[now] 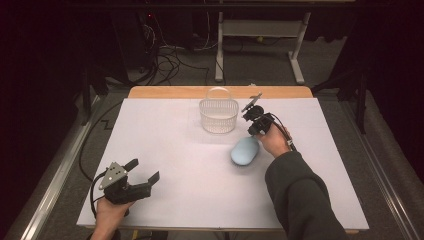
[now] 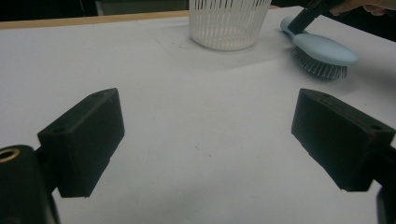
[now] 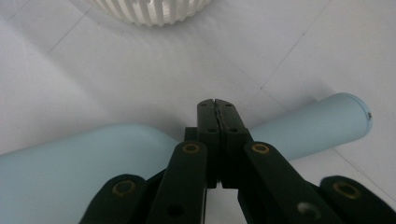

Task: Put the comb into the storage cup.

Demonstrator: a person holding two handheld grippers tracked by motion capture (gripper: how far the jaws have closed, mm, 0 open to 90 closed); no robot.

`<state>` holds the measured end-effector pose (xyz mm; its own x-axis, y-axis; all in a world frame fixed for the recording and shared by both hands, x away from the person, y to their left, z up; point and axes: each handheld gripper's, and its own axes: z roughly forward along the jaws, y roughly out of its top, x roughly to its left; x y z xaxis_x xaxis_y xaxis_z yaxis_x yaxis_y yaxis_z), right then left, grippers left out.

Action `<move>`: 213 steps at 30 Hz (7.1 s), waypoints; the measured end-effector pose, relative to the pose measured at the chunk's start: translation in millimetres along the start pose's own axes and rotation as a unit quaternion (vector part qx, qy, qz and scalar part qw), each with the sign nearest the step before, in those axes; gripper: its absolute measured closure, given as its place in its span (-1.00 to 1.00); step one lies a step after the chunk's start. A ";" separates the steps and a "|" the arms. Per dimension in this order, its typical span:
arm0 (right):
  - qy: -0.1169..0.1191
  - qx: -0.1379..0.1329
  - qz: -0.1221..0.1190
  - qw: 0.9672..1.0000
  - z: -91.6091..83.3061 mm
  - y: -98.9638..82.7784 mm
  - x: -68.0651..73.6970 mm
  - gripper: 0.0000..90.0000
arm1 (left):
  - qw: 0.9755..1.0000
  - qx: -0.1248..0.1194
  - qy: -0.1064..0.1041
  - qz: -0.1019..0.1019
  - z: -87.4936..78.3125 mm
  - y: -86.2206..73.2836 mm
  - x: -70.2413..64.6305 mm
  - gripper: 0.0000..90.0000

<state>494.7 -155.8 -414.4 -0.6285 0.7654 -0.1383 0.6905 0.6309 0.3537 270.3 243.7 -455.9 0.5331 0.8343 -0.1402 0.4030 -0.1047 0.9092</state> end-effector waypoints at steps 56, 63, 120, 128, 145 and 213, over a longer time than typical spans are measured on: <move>0.007 0.011 0.034 0.999 -4.3 -27.8 -18.7 1.00 | 1.000 0.002 -0.002 -0.004 1.2 -0.7 -0.4 -0.81; 0.011 0.013 0.039 0.999 -8.1 -36.8 -20.9 1.00 | 1.000 0.003 -0.002 -0.002 1.3 -0.6 -1.1 -0.81; 0.034 0.002 0.005 0.999 -29.0 -93.8 3.2 0.99 | 1.000 -0.003 -0.001 -0.002 -1.4 -0.2 -1.4 -0.81; 0.035 -0.002 0.004 0.999 -30.7 -96.4 5.9 0.99 | 1.000 -0.002 -0.001 -0.001 -1.8 -0.2 -1.2 -0.81; 0.042 -0.012 0.002 0.999 -33.4 -107.9 13.8 0.99 | 1.000 -0.002 0.001 -0.005 -2.0 -0.9 -0.1 -0.81; 0.040 -0.023 0.053 0.997 -15.3 -100.0 34.0 0.31 | 1.000 0.006 0.003 -0.006 0.4 -1.2 -0.6 -0.81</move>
<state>398.7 -194.8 -440.3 -0.5803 0.8141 -0.0238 0.7387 0.5384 0.4055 269.8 243.2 -457.1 0.5245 0.8384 -0.1483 0.4181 -0.1018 0.9027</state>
